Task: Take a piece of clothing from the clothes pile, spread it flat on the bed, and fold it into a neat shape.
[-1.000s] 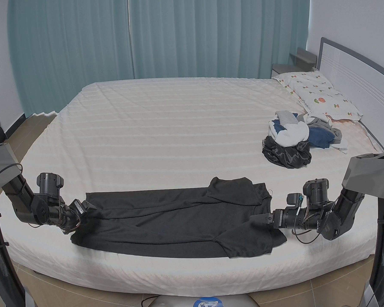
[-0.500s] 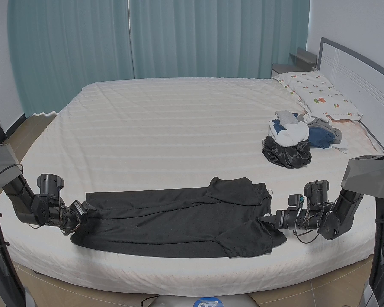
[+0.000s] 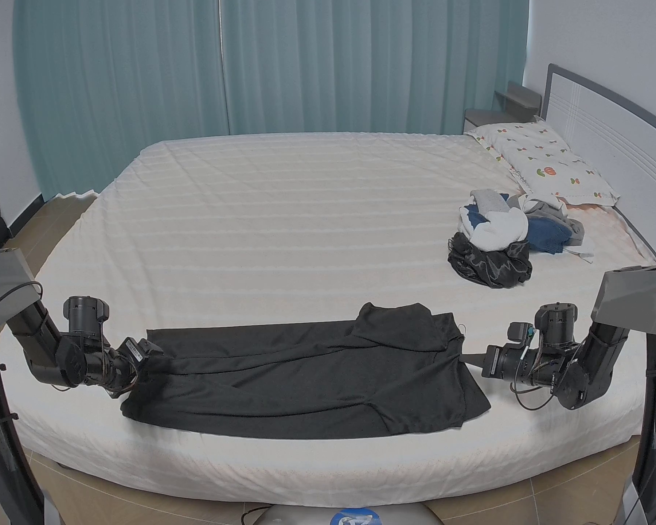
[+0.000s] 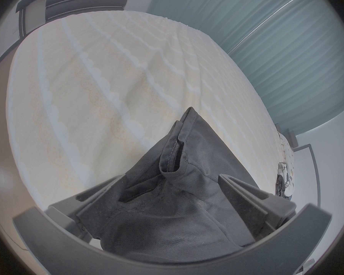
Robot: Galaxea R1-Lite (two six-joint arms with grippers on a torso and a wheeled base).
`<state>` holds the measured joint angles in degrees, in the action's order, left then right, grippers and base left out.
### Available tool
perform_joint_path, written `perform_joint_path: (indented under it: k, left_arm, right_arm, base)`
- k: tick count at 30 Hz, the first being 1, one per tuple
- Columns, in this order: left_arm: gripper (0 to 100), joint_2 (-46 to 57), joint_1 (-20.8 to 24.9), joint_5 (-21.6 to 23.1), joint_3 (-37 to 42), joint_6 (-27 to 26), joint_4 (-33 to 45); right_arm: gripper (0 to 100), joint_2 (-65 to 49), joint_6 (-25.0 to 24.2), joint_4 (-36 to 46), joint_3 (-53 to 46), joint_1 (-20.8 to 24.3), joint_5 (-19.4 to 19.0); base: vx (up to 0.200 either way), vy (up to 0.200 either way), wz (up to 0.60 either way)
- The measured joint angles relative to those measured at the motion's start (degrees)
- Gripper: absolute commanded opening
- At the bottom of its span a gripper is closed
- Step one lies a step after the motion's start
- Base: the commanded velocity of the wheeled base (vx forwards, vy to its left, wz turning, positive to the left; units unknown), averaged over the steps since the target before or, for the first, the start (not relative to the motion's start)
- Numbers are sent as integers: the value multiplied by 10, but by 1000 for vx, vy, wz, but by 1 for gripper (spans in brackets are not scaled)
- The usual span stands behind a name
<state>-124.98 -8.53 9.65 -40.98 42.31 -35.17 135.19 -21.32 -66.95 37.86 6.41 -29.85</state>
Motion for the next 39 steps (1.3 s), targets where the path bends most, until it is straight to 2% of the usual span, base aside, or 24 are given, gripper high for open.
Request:
perform_joint_path:
  k: [8,14,20,21,34,39]
  left_arm:
    - [100,-10,0,-5,-7,0,-2]
    - [100,-22,1,-28,-10,1,-31]
    - [100,-25,3,-28,-9,2,-39]
    - [0,-25,4,-28,-9,1,-40]
    - [0,-29,16,-31,0,-24,-40]
    - [0,-28,14,-59,2,-24,-39]
  right_arm:
    - [0,15,-22,-34,-4,-15,0]
    - [0,34,-25,-56,-8,-15,1]
    - [0,42,-25,-66,-20,-11,0]
    - [0,43,-25,-71,-21,-11,0]
    - [0,46,-26,-79,-30,-8,0]
    - [0,44,-27,-89,-36,-8,0]
  base:
    - [0,0,0]
    - [0,0,0]
    - [0,0,0]
    - [0,0,0]
    - [0,0,0]
    - [0,0,0]
